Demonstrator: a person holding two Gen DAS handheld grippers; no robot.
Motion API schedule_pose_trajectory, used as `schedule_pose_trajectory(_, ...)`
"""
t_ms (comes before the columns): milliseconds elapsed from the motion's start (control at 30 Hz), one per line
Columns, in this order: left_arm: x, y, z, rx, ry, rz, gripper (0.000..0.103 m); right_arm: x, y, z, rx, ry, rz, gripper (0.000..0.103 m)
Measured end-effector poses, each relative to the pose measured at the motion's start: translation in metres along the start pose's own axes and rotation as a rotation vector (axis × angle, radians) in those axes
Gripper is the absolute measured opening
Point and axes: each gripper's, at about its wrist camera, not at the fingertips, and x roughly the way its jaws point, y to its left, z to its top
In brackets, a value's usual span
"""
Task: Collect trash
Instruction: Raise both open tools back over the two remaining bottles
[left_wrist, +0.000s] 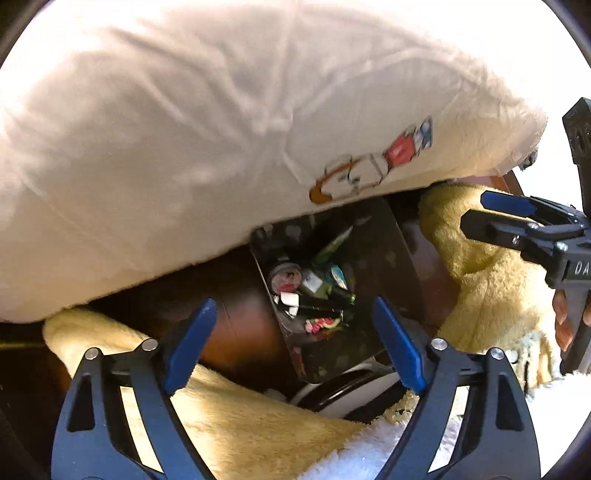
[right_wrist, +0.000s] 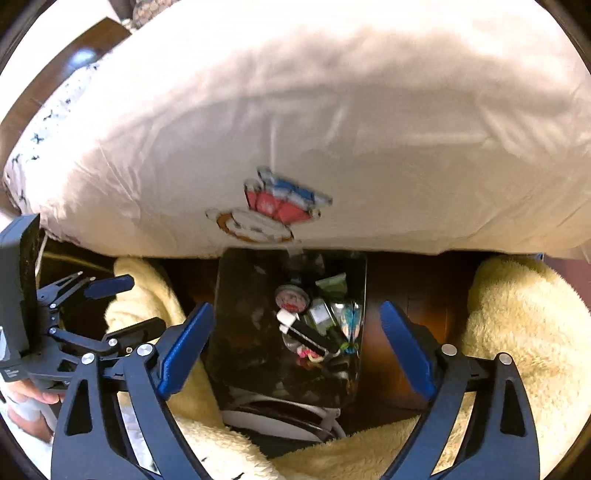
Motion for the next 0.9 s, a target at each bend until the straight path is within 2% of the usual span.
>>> schedule_pose_trajectory(300, -0.083, -0.001, 0.036, 0.040, -0.249, 0.056, 0.091, -0.067, 0.017, 0.043, -0.085, -0.200, -0.038, 0.095)
schedule_pose_trajectory(433, -0.103, 0.003, 0.061, 0.022, -0.342, 0.082, 0.091, -0.085, 0.022, 0.075, -0.118, -0.300, -0.072, 0.097)
schedule_pose_trajectory(533, -0.113, 0.005, 0.083, 0.033, -0.413, 0.138, 0.091, -0.094, 0.026, 0.101, -0.146, -0.388, -0.097, 0.097)
schedule_pose_trajectory(633, -0.116, 0.007, 0.110, 0.053, -0.451, 0.185, 0.091, -0.097, 0.031, 0.130, -0.169, -0.431, -0.125, 0.097)
schedule_pose_trajectory(833, -0.116, 0.033, 0.173, -0.033, -0.483, 0.150, 0.091, -0.085, 0.035, 0.193, -0.177, -0.451, -0.139, 0.097)
schedule_pose_trajectory(900, -0.110, 0.040, 0.195, -0.049, -0.480, 0.168, 0.090, -0.079, 0.032, 0.210, -0.164, -0.455, -0.156, 0.097)
